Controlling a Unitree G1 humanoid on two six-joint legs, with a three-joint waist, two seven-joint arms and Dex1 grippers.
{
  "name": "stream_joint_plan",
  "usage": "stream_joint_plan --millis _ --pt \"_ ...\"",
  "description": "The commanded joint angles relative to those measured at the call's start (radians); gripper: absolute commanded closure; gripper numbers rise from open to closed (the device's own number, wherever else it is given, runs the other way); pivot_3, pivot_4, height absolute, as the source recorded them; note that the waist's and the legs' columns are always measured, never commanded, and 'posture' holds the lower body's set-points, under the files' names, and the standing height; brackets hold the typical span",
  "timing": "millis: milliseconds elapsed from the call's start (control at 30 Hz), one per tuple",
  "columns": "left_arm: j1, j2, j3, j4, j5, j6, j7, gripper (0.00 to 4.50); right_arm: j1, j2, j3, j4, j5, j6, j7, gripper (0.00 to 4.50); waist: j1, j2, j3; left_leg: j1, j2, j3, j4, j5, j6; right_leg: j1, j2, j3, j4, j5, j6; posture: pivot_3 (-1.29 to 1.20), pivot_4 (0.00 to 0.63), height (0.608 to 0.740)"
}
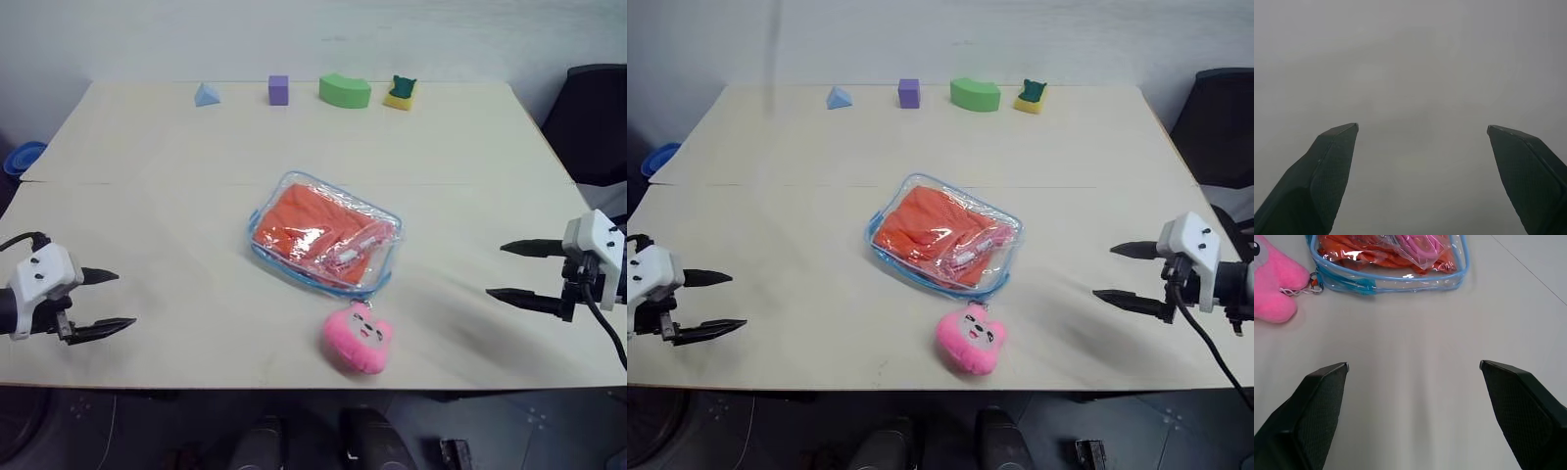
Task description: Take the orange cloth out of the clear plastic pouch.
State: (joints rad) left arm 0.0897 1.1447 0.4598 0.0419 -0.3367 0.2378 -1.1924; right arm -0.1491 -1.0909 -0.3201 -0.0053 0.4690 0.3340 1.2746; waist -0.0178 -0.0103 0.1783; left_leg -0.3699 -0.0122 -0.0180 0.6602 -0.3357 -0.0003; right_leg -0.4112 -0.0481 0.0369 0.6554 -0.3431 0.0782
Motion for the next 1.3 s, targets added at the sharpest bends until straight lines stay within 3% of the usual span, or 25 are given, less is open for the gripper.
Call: stream_joint_plan --millis 33,533,867,1133,1300 --pt "0.017 -0.008 0.043 -0.034 -0.005 -0.003 0.002 0.01 0.01 0.0 -0.038 -0.037 0.026 0.01 0.003 0.0 -0.006 0.0 0.0 0.0 0.0 0.0 0.0 0.0 0.0 0.0 0.0 0.0 0.0 0.0 0.0 0.0 0.15 0.74" --pt "-0.047 -0.076 0.051 -0.1 -0.075 0.107 0.075 0.01 0.003 0.034 -0.036 -0.082 0.012 0.01 -0.095 0.0 -0.01 0.0 0.0 0.0 0.0 0.0 0.001 0.0 0.0 0.0 0.0 0.0 0.002 0.0 0.0 0.0 0.15 0.74" --pt "-0.078 -0.096 0.071 -0.208 -0.223 0.273 0.072 0.01 -0.042 0.065 0.014 -0.128 -0.016 -0.015 -0.15 0.0 -0.01 0.0 0.0 0.0 0.0 0.0 0.002 0.0 -0.001 0.0 0.0 0.0 0.003 0.0 0.0 0.0 0.15 0.74" --pt "-0.265 -0.14 -0.077 -0.38 -0.375 0.452 0.14 0.01 -0.255 0.154 0.238 -0.169 -0.231 -0.183 -0.252 0.0 -0.01 0.0 0.0 -0.001 0.0 0.0 0.004 0.002 -0.004 0.0 0.001 0.0 0.004 0.0 0.0 0.0 0.15 0.74" --pt "-0.423 -0.197 -0.252 -0.419 -0.364 0.474 0.163 0.01 -0.416 0.283 0.451 -0.064 -0.455 -0.379 -0.314 0.0 -0.012 0.0 0.0 -0.001 0.0 0.0 0.006 0.004 -0.008 -0.001 0.003 0.0 0.005 0.0 0.0 0.0 0.15 0.74"
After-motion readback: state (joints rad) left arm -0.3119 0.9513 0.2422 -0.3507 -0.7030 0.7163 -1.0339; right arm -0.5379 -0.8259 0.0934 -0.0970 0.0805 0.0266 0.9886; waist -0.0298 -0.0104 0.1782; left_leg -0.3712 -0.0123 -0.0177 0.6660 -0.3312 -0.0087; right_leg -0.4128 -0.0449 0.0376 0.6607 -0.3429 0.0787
